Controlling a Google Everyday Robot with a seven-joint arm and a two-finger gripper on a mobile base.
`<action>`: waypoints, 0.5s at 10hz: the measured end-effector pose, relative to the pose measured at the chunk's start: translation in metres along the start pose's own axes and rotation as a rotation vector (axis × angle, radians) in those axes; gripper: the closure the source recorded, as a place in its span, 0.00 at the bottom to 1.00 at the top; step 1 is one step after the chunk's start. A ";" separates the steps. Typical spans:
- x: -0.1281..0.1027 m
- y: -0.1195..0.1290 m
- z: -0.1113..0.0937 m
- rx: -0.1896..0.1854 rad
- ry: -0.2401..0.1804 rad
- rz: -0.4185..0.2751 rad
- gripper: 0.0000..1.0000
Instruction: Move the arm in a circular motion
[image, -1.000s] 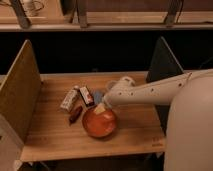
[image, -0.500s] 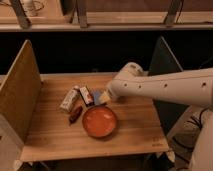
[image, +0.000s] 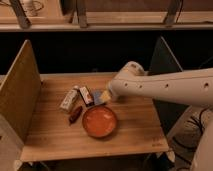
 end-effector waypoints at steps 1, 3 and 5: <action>-0.006 -0.015 0.002 0.024 -0.001 -0.015 0.20; -0.020 -0.069 0.019 0.097 0.019 -0.037 0.20; -0.035 -0.094 0.043 0.105 0.038 -0.039 0.20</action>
